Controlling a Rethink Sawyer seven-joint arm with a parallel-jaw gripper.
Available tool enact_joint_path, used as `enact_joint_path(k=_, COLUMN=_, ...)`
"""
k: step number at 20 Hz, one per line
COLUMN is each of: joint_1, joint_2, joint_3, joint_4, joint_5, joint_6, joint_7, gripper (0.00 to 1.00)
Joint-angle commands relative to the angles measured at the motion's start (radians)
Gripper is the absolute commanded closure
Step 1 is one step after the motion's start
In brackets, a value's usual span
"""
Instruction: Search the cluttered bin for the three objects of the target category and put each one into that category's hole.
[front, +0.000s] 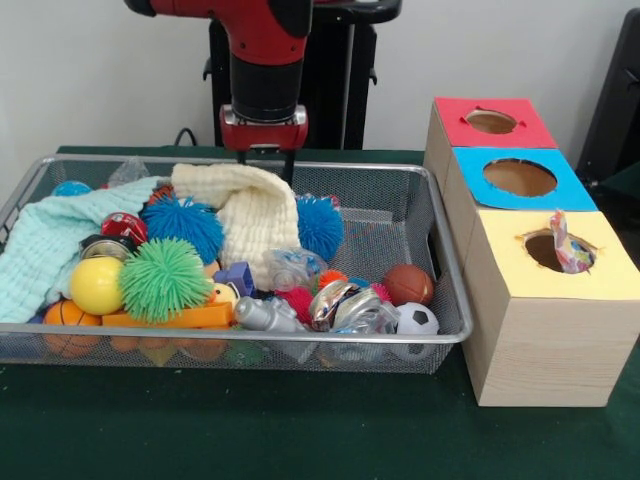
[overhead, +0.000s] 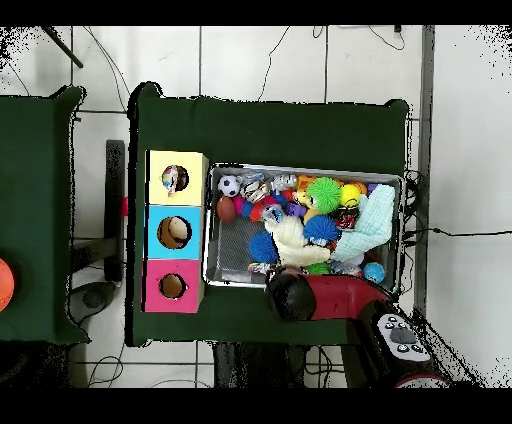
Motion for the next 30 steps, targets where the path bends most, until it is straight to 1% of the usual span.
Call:
enact_joint_path(k=1, joint_1=0.043, joint_2=-0.023, joint_3=0.020, joint_4=0.076, joint_5=0.071, joint_6=-0.046, joint_7=0.224, gripper=0.00)
enact_joint_path(k=4, joint_1=0.057, joint_2=-0.027, joint_3=0.028, joint_4=0.079, joint_5=0.096, joint_6=-0.042, joint_7=0.223, gripper=0.00)
enact_joint_path(k=8, joint_1=0.067, joint_2=-0.014, joint_3=0.030, joint_4=0.078, joint_5=0.119, joint_6=-0.057, joint_7=0.217, gripper=0.00)
enact_joint_path(k=11, joint_1=0.062, joint_2=-0.002, joint_3=0.036, joint_4=0.077, joint_5=0.127, joint_6=-0.066, joint_7=0.204, gripper=0.00)
enact_joint_path(k=14, joint_1=0.063, joint_2=0.026, joint_3=0.036, joint_4=0.053, joint_5=0.132, joint_6=-0.078, joint_7=0.196, gripper=0.00)
enact_joint_path(k=18, joint_1=0.076, joint_2=0.087, joint_3=0.018, joint_4=-0.004, joint_5=0.127, joint_6=-0.114, joint_7=0.190, gripper=0.00)
enact_joint_path(k=21, joint_1=0.068, joint_2=0.124, joint_3=0.019, joint_4=-0.034, joint_5=0.127, joint_6=-0.126, joint_7=0.174, gripper=0.00)
enact_joint_path(k=27, joint_1=0.087, joint_2=0.159, joint_3=-0.009, joint_4=-0.059, joint_5=0.140, joint_6=-0.154, joint_7=0.174, gripper=0.00)
enact_joint_path(k=30, joint_1=0.086, joint_2=0.171, joint_3=-0.012, joint_4=-0.067, joint_5=0.144, joint_6=-0.166, joint_7=0.166, gripper=0.00)
